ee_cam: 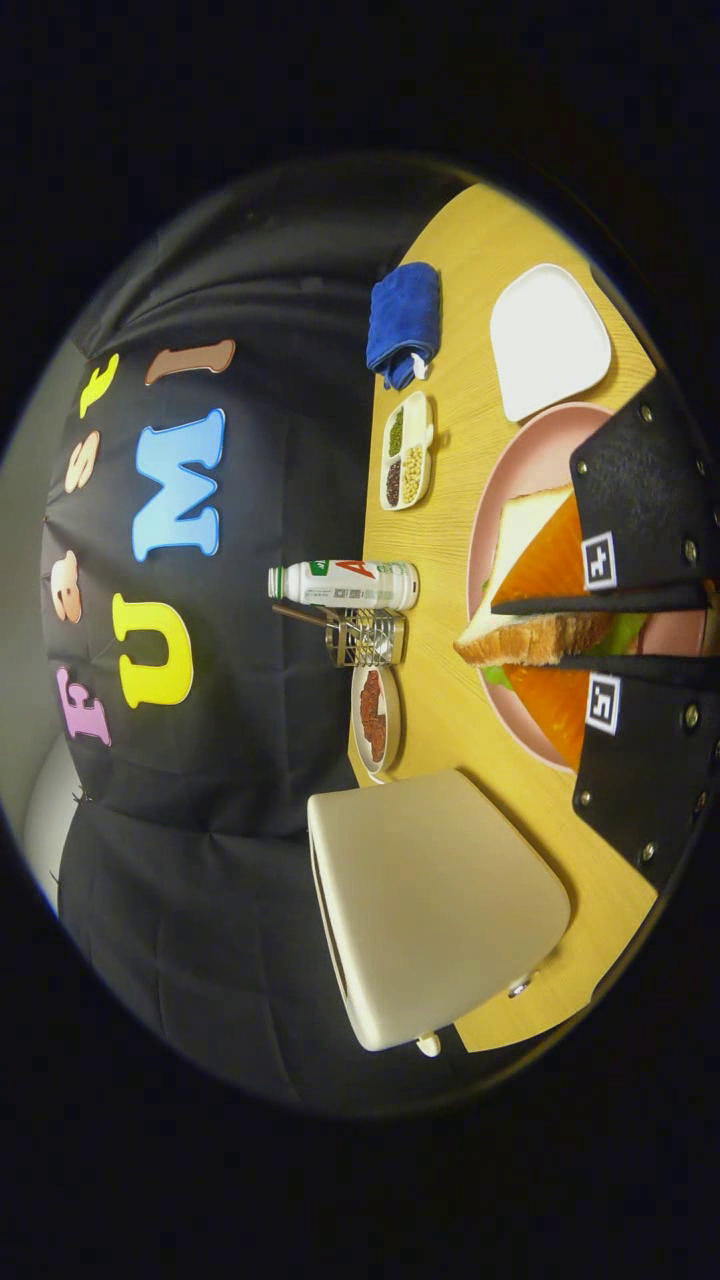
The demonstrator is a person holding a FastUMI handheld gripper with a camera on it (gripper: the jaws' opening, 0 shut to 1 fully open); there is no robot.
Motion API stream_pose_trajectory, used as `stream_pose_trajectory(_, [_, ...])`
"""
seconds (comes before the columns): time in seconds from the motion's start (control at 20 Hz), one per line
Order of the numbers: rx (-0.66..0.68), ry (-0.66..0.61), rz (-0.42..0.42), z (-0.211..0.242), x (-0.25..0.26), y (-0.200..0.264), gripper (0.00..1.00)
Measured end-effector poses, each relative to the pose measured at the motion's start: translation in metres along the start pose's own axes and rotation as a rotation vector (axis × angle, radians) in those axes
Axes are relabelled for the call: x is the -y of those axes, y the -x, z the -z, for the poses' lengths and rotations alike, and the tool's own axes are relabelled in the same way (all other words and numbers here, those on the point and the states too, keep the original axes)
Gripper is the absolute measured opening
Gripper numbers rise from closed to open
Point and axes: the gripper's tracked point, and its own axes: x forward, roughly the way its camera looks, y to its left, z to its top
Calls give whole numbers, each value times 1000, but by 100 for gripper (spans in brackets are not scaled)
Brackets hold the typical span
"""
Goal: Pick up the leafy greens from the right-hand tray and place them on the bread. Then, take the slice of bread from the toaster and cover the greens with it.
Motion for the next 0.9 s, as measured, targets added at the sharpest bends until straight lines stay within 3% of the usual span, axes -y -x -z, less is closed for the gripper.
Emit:
stream_pose_trajectory(0.2, [21, -3, 0, -3, 0, 2, 23])
stream_pose_trajectory(0.25, [35, -10, -35, -7, -7, 7, 23])
stream_pose_trajectory(0.35, [14, -23, -48, -1, -10, 1, 48])
stream_pose_trajectory(0.65, [0, -84, -48, 0, -3, 1, 50])
stream_pose_trajectory(0.9, [55, -27, -34, -7, -8, 7, 50])
